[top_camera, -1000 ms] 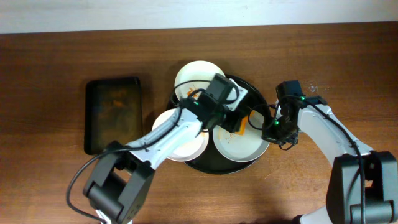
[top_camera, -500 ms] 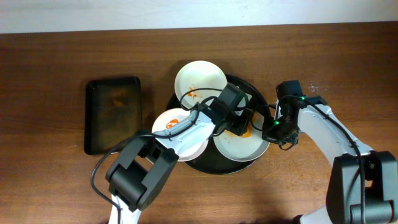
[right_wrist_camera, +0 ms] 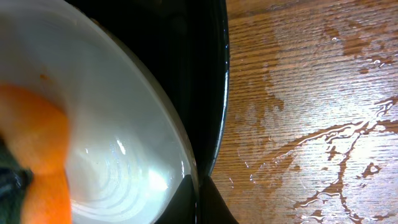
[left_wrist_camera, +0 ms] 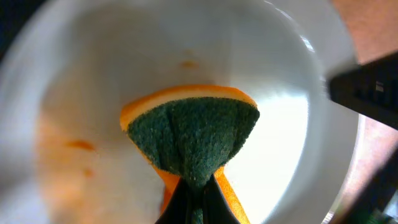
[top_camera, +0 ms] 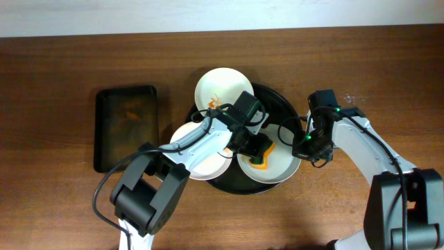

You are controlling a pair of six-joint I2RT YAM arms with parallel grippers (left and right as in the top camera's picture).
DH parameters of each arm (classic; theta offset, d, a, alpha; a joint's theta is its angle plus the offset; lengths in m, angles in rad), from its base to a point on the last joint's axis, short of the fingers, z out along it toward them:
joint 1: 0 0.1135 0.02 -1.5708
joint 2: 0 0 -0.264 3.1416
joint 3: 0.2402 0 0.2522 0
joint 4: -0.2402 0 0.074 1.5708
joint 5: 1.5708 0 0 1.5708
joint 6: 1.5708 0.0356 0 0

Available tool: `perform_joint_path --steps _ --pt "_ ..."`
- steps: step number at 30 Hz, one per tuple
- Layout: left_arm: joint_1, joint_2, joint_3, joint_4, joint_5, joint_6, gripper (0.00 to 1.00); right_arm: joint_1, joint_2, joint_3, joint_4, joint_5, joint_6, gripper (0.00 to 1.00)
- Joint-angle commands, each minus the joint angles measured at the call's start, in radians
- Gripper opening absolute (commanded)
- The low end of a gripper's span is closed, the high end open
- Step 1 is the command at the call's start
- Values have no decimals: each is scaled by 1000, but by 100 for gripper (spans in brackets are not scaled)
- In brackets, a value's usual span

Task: Clean dirty plates on tray and stack at the side
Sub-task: 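Scrub the right plate with the sponge while the right gripper holds it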

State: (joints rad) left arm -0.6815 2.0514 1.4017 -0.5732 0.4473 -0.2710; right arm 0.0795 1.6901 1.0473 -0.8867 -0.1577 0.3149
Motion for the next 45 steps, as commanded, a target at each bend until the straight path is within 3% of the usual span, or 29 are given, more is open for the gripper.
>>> perform_joint_path --steps 1,10,17,22,28,35,40,41,43,44,45 --pt "-3 -28 -6 16 99 34 1 3 -16 13 0 12 4 4" --pt "-6 -66 21 -87 64 16 0 3 -16 13 0 12 4 4" --pt "-32 -34 -25 20 85 18 0 3 -16 13 0 12 4 4" --pt "-12 -2 -25 50 -254 18 1 3 -16 13 0 12 4 4" --pt "4 -2 -25 146 -480 41 1 3 -16 13 0 12 4 4" --pt "4 -97 2 194 -470 40 1 3 -16 13 0 50 16 4" --pt "87 -240 2 102 -453 21 1 3 -16 13 13 126 38 4" --pt "109 -266 2 67 -443 21 1 3 -16 12 21 126 38 7" --pt "143 -301 2 4 -444 21 0 3 -16 12 37 125 38 26" --pt "162 -311 2 -40 -444 21 1 3 -16 12 40 125 38 45" --pt "171 -311 2 -63 -444 21 0 4 -15 11 42 124 39 56"
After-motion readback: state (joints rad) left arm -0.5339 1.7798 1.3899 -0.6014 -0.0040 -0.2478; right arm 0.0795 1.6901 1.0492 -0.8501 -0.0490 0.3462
